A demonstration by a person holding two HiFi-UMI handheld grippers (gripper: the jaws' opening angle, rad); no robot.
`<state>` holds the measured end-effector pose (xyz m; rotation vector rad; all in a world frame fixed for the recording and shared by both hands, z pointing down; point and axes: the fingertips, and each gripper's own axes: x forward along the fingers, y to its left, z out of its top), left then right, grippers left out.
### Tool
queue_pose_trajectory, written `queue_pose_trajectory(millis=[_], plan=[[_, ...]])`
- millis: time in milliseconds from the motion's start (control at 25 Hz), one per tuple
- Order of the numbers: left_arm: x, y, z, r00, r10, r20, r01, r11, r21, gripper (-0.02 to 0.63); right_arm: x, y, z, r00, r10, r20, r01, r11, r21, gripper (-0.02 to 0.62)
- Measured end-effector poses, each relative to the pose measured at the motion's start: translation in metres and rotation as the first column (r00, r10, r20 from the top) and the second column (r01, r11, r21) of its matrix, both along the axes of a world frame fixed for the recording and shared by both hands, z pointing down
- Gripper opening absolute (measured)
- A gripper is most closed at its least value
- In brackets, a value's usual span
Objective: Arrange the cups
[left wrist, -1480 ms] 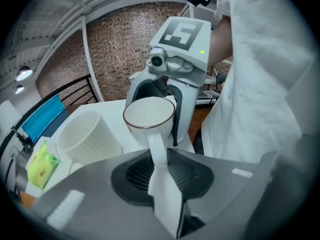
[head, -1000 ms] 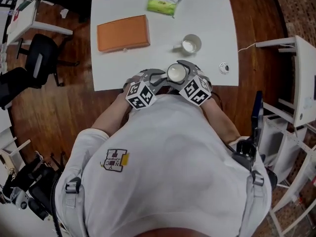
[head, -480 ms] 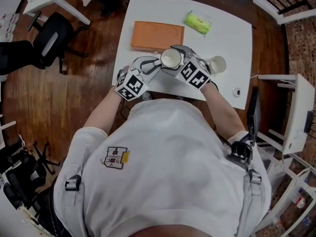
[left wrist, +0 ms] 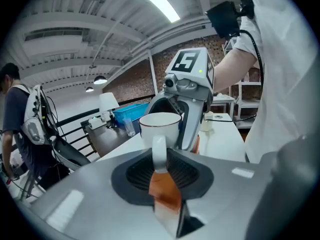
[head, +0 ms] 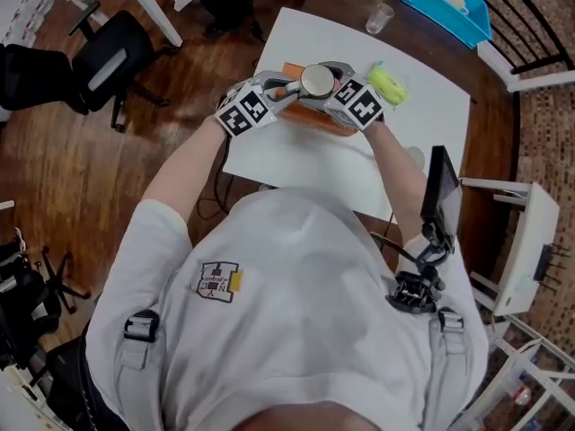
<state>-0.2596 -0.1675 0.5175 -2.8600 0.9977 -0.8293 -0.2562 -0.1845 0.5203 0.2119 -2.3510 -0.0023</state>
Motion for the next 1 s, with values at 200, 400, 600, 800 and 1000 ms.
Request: queue_pose_trajectory(millis=[200,400,600,800,1000], plan=[[-0.007,-0.025,0.013,1.000,0.021,0.005,-0.021,0.999,-0.035,0.075,-0.004,-0.026,0.016,0.999,0.034,-0.033,-0.035,0.999,-0.019,0.394],[-0.011,-0.034,0.027,1.000,0.028,-0.012,-0.029,0.998,-0.060,0.075,-0.007,-0.035,0.029,0.997,0.042,-0.061,-0.044,0.998,-0.032,0.394],[-0.015,-0.035,0.039,1.000,0.022,-0.016,-0.023,0.996,-0.085,0.075,-0.012,-0.036,0.041,0.997,0.036,-0.067,-0.039,0.998,-0.053,0.395],[-0.021,-0.036,0.048,0.999,-0.007,-0.036,0.003,0.995,-0.104,0.075,-0.018,-0.035,0.047,0.997,0.031,-0.071,-0.034,0.998,-0.049,0.394],[-0.022,-0.034,0.048,0.999,-0.007,-0.050,0.002,0.995,-0.101,0.075,-0.021,-0.032,0.048,0.997,0.024,-0.067,-0.028,0.998,-0.054,0.390]])
